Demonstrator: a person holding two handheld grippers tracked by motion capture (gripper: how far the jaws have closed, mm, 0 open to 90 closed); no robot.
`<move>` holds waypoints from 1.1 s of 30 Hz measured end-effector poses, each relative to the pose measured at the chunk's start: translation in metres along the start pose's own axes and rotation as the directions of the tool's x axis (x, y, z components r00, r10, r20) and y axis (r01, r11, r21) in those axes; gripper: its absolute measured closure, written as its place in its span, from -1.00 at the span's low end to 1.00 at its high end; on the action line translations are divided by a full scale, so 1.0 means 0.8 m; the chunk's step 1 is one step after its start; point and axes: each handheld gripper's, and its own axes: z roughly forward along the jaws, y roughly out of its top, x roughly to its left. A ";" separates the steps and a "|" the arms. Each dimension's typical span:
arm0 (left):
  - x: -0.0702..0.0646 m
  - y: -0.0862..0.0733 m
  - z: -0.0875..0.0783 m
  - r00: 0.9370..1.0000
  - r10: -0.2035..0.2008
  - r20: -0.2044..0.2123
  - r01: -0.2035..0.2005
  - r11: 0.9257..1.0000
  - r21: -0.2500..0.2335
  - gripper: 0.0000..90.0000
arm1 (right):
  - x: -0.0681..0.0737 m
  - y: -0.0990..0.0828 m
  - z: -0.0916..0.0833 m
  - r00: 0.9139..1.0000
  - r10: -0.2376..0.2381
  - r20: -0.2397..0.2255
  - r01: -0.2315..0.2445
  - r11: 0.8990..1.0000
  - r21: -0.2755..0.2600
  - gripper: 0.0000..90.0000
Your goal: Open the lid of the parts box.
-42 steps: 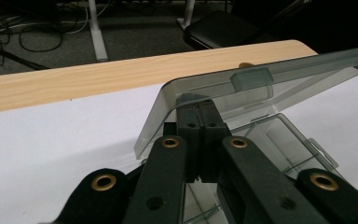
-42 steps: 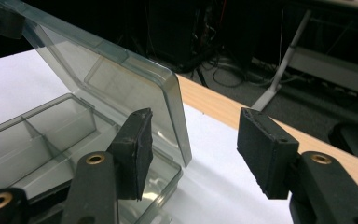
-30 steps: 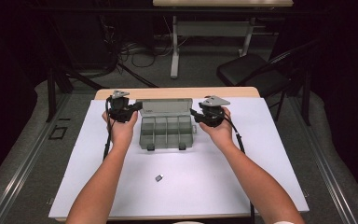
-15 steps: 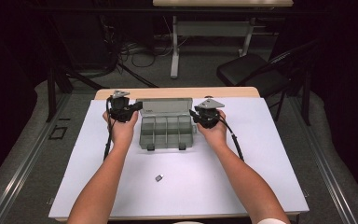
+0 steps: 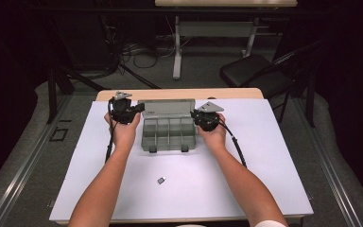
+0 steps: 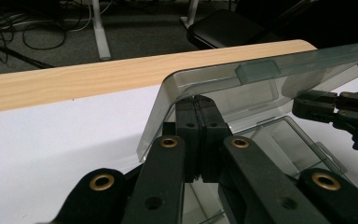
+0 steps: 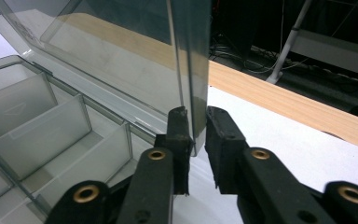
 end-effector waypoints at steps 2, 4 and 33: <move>0.000 0.000 0.000 1.000 0.003 -0.002 -0.003 1.000 0.004 0.98 | -0.001 0.000 0.000 1.000 -0.004 0.002 0.004 1.000 -0.004 0.81; -0.001 -0.001 0.000 1.000 0.006 -0.002 -0.006 1.000 0.007 0.97 | -0.001 0.000 0.000 1.000 -0.011 0.004 0.011 1.000 -0.001 0.83; 0.000 -0.060 0.018 0.998 0.055 0.011 -0.056 0.989 0.136 0.08 | -0.002 0.001 -0.002 1.000 -0.018 0.004 0.018 1.000 0.011 0.86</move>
